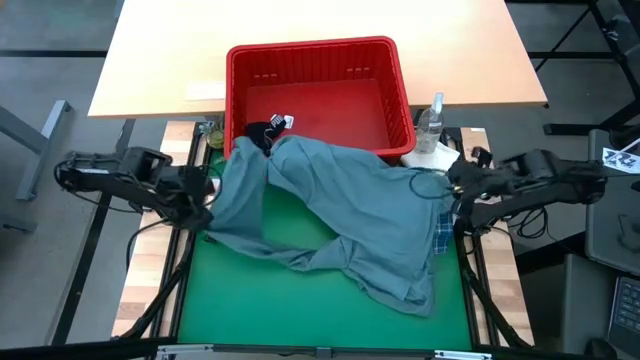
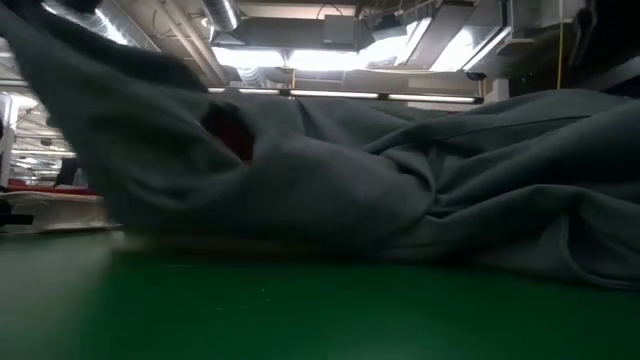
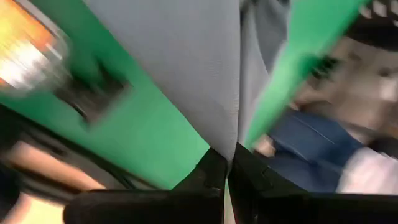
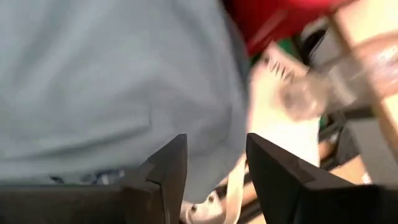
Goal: Fold Laundry from Bin
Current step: Fold the blue pants on top of the blue shirt
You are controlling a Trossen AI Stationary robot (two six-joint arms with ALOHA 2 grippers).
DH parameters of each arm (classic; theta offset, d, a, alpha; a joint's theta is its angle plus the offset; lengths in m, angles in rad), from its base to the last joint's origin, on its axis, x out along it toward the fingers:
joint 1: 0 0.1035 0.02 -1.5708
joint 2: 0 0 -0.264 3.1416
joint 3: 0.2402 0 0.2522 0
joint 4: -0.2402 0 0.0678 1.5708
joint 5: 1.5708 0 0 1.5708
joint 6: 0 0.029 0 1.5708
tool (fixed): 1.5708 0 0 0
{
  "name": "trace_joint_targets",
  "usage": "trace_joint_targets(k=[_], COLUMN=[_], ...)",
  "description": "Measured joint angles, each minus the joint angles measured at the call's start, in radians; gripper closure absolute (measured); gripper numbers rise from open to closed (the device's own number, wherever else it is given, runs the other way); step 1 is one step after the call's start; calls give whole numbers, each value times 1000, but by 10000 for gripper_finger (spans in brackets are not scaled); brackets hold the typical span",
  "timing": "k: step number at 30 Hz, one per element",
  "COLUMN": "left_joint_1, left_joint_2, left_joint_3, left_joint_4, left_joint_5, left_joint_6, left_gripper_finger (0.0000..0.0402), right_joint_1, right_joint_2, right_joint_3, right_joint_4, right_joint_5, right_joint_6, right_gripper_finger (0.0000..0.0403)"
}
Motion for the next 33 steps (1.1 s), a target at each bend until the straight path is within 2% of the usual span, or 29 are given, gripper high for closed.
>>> trace_joint_targets(k=[3, 6, 12, 14, 17, 21, 26, 29, 33], left_joint_1=[0, 0, 0, 0, 0, 0, 1, 1, 1], left_joint_2=[-44, -85, -148, -162, -179, -190, -192, -192, -192], left_joint_3=[0, 0, 0, 0, 0, 0, 0, 0, 0], left_joint_4=[2, 3, 5, 7, 24, 97, 130, 130, 130], left_joint_5=[118, 146, 110, 100, 73, 33, 76, 69, 45], left_joint_6=[-69, -105, -108, -109, -109, -115, -132, -132, -132], left_gripper_finger=[401, 401, 401, 401, 401, 401, 401, 401, 401], right_joint_1=[0, 1, 7, 43, 129, 267, 458, 567, 697], right_joint_2=[0, -2, 20, 55, 126, 255, 422, 500, 598], right_joint_3=[96, 146, 99, 65, 23, 6, 6, 6, 6], right_joint_4=[10, 123, 561, 703, 825, 818, 775, 779, 788], right_joint_5=[48, 60, -163, -232, -268, -271, -273, -273, -263], right_joint_6=[-48, -106, -314, -364, -406, -407, -351, -255, -43], right_gripper_finger=[238, 237, 237, 237, 237, 237, 237, 237, 237])
